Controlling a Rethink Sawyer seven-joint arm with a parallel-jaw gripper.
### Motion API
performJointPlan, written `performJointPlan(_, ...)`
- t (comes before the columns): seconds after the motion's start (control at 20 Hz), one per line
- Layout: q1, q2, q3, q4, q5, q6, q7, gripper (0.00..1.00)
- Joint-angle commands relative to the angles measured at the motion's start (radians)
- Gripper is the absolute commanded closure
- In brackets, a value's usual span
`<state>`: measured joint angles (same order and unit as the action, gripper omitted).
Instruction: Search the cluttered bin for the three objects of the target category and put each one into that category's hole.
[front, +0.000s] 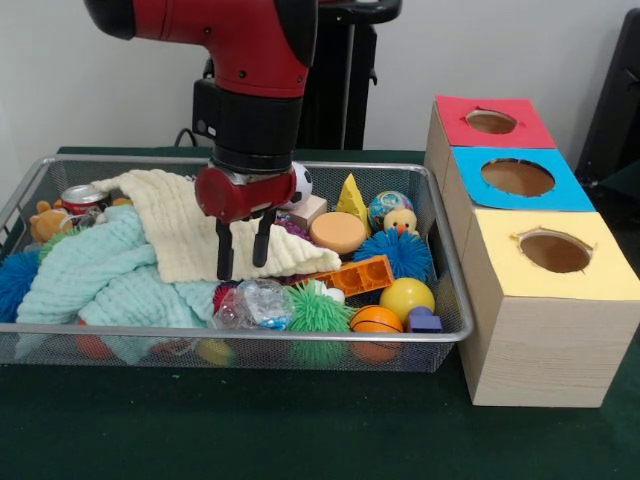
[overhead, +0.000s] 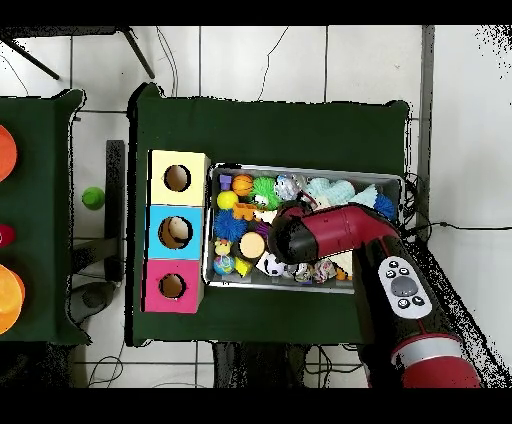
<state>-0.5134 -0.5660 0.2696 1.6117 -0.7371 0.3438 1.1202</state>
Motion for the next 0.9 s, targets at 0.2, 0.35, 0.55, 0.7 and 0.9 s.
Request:
performJointPlan(0.2,-0.053,0.085,0.109,0.04,0.017,-0.071,0.085,0.0)
performJointPlan(0.35,-0.055,0.088,0.111,0.035,0.019,-0.068,0.085,0.0)
performJointPlan(0.55,-0.058,0.086,0.115,0.038,0.021,-0.064,0.082,0.0)
performJointPlan(0.7,-0.055,0.089,0.111,0.034,0.021,-0.062,0.085,0.0)
performJointPlan(0.9,-0.048,0.091,0.107,0.029,0.022,-0.06,0.09,0.0)
